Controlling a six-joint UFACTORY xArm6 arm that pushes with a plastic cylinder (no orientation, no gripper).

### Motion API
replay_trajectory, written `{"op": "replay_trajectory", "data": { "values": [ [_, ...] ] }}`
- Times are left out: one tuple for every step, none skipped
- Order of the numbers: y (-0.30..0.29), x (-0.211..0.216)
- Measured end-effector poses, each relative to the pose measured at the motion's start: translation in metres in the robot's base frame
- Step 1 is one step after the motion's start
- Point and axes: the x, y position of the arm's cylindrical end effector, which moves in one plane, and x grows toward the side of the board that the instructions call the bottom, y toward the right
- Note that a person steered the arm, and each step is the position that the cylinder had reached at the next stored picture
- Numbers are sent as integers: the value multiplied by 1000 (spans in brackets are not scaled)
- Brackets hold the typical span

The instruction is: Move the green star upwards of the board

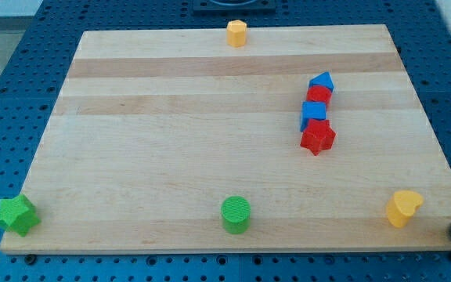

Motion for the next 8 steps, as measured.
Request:
{"op": "replay_trajectory", "data": {
  "values": [
    [-83, 0],
    [-167, 0],
    [-263, 0],
    [-330, -7],
    [-332, -19],
    [-333, 1],
    [-338, 1],
    [-369, 1]
  ]
}}
